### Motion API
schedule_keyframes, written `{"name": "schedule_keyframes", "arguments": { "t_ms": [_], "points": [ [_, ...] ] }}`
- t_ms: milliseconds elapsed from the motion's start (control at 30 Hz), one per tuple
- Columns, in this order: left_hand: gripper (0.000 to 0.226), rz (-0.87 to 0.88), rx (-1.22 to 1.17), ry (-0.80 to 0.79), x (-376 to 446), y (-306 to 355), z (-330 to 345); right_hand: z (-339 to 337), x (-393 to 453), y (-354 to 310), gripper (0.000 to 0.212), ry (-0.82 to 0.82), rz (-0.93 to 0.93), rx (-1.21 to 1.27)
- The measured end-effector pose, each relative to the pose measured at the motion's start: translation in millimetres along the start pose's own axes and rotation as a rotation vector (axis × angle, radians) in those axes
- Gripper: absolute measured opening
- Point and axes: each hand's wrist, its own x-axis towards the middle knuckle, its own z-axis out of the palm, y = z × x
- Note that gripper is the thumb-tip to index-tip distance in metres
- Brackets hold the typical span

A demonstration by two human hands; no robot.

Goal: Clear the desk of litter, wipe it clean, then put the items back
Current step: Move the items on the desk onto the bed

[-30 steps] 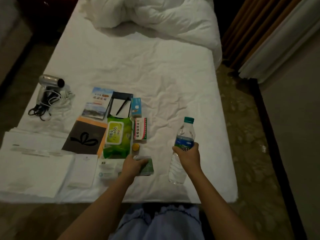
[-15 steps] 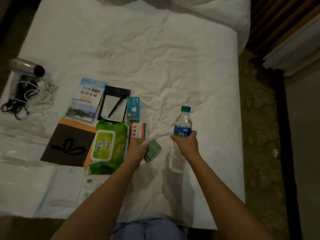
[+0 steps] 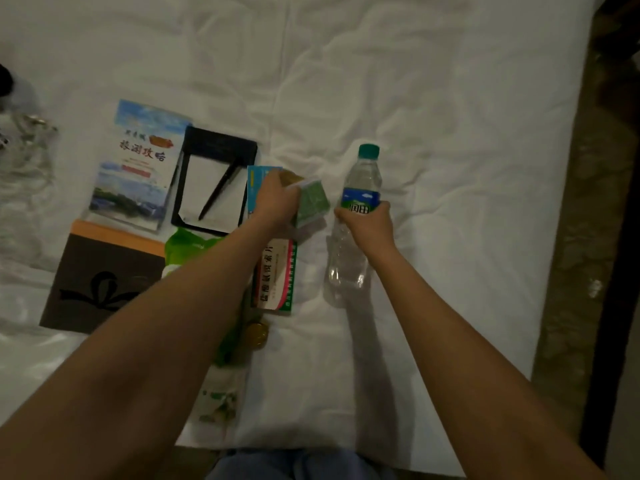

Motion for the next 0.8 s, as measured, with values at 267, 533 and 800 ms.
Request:
{"name": "schedule_keyframes", "arguments": {
  "t_ms": [267,533,800],
  "points": [
    [0.059,0.2,0.16,0.077,2,3,12,12,7,7,0.058,-0.006,-0.026,-0.084],
    [0.033,0.357,0.39,0.091,-58,-8,4,-10,-38,5,0.047,0.031,-0.134,-0.268],
    [0.026,0.109,1.034,0.072,-152,-34,-62,-28,-124,-10,0.025,-0.16,-0.466,-0.706]
  ]
}}
